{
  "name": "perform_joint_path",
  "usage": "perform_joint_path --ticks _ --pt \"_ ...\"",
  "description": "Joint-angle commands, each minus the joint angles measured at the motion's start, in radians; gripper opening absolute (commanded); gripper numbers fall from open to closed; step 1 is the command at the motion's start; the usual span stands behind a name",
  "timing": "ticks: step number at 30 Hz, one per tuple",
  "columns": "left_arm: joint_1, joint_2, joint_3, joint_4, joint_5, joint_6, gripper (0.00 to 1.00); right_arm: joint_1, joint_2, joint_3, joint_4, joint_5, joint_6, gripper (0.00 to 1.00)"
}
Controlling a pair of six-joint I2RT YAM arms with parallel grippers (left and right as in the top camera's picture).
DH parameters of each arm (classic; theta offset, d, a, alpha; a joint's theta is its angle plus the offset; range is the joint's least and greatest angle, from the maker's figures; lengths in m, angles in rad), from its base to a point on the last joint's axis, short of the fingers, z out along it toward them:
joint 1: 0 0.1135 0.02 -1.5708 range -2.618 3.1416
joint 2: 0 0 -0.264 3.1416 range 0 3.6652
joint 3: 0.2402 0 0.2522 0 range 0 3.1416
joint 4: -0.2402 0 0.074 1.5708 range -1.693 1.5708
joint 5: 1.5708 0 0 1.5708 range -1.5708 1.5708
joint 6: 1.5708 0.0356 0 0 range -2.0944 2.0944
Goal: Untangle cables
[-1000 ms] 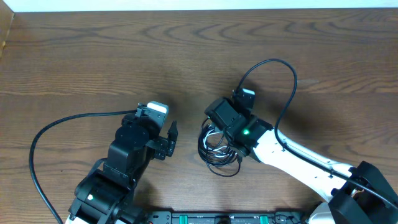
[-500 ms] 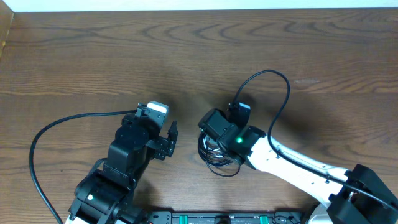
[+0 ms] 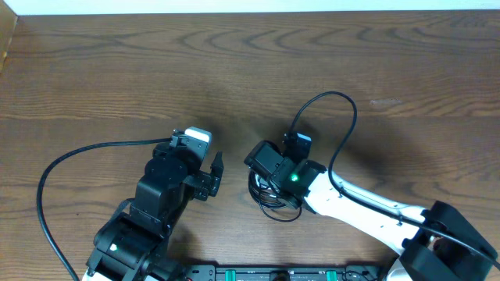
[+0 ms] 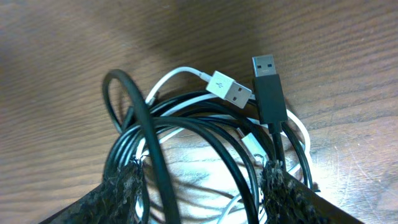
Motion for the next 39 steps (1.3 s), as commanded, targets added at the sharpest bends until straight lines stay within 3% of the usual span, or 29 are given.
perform_joint_path --ticks 1,4,8,13,19,33,39 --pt "-0.002 -0.002 0.015 -0.002 -0.016 -0.016 0.82 0.008 0.037 -0.013 0.0 0.005 0.031 0.58" --pt "-0.002 -0.002 0.015 -0.002 -0.016 -0.016 0.82 0.011 0.054 -0.013 0.003 0.002 0.031 0.43" --pt "-0.002 -0.002 0.015 -0.002 -0.016 -0.016 0.82 0.012 0.057 -0.013 0.008 0.006 0.029 0.32" --pt "-0.002 -0.002 0.015 -0.002 -0.016 -0.016 0.82 0.012 0.057 -0.013 0.009 0.009 0.024 0.01" --pt "-0.002 -0.002 0.015 -0.002 -0.005 -0.016 0.82 0.012 0.057 -0.01 0.027 0.034 -0.06 0.01" --pt "-0.002 0.012 0.014 -0.003 -0.002 -0.016 0.82 0.008 -0.064 0.24 -0.005 0.06 -0.715 0.01" --pt "-0.002 0.013 0.014 -0.018 -0.001 -0.016 0.82 -0.016 -0.104 0.373 -0.163 0.1 -0.78 0.01"
